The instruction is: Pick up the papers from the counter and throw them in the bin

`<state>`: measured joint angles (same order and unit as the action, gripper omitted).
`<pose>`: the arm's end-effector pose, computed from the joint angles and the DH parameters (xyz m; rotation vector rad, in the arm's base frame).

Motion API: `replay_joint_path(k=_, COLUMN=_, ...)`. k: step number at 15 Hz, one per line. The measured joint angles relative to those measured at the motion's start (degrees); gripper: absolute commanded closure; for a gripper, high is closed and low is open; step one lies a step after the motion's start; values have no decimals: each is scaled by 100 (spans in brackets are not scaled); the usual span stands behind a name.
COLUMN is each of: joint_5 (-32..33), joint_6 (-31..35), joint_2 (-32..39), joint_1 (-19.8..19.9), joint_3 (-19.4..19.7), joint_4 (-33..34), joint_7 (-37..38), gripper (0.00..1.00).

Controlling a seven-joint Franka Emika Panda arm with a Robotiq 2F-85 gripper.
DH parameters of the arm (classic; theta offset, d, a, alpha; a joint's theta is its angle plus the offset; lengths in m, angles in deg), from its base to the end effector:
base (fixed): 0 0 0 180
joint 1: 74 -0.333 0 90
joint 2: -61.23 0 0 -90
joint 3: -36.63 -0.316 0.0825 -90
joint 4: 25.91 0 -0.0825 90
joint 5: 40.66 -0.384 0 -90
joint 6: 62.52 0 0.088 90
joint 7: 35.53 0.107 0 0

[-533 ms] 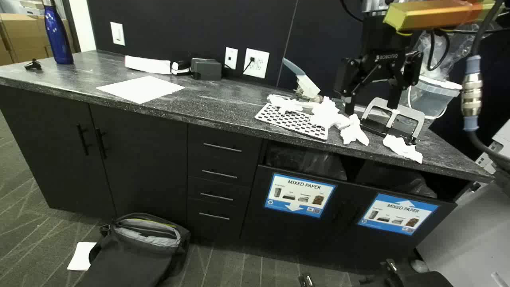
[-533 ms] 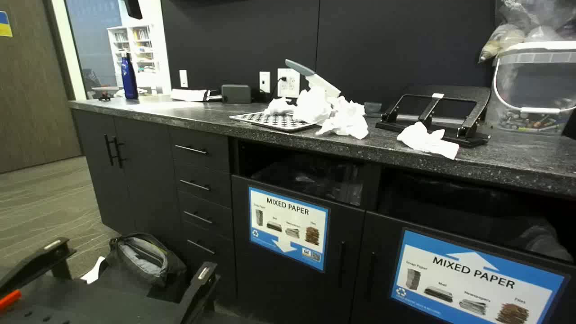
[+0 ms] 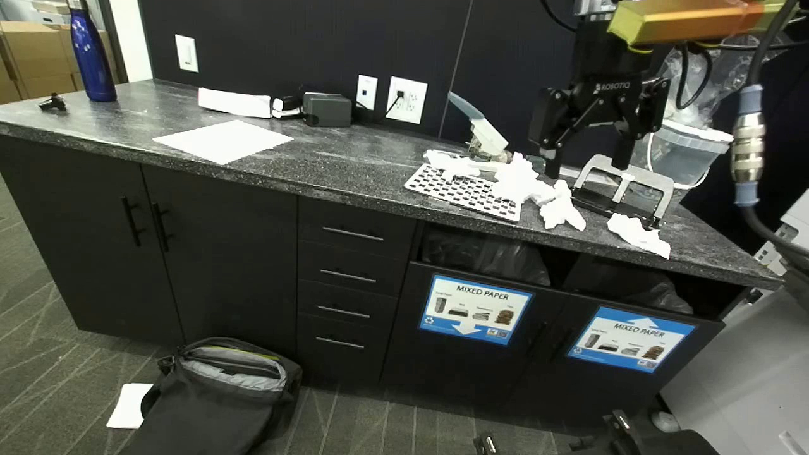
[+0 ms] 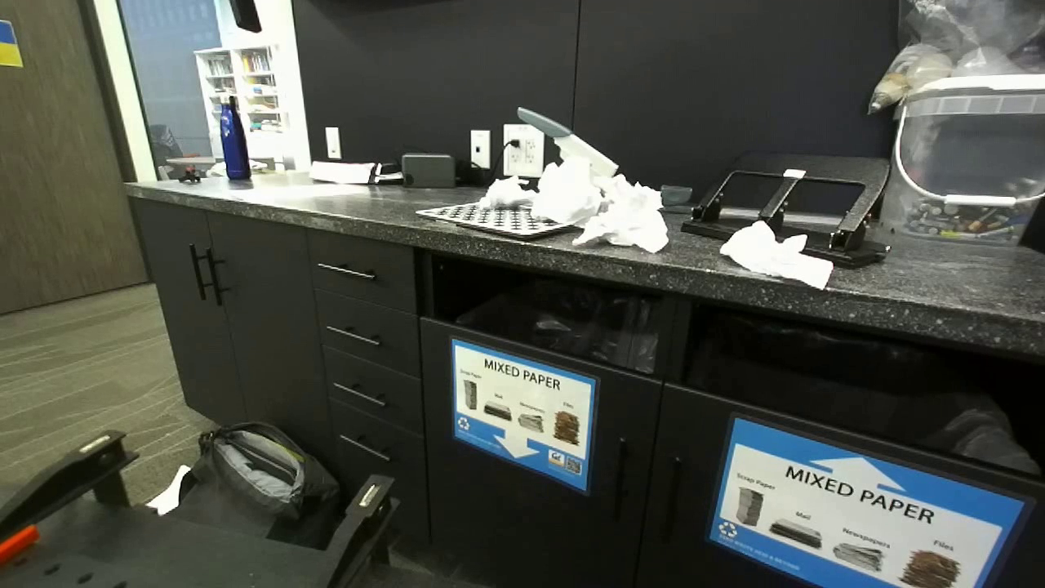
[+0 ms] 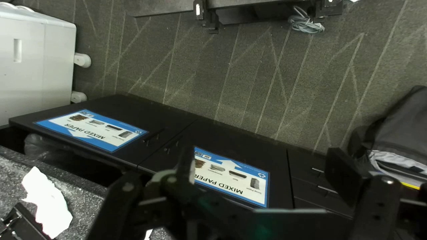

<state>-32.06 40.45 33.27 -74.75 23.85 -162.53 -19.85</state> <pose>0.3844 0.0858 0.4882 2.8729 -0.0382 -0.0706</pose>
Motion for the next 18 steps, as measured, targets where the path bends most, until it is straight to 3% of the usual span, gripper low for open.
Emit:
replay_joint_path(k=4, joint_5=251, joint_6=1125, joint_2=621, joint_1=11, joint_3=140, joint_4=72, joint_7=-80, gripper=0)
replay_joint_path(k=9, joint_5=564, joint_6=2844, joint_2=2339, joint_1=66, joint_3=526, joint_4=810, joint_7=-209, gripper=0)
replay_joint_path(k=14, joint_5=386, joint_6=3329, joint_2=4032, joint_1=95, joint_3=995, joint_4=2227, joint_7=-1168, gripper=0)
replay_joint_path(k=18, joint_5=-80, joint_6=3348, joint_2=5143, joint_1=280, joint_3=1088, joint_4=3514, joint_7=-2273, gripper=0)
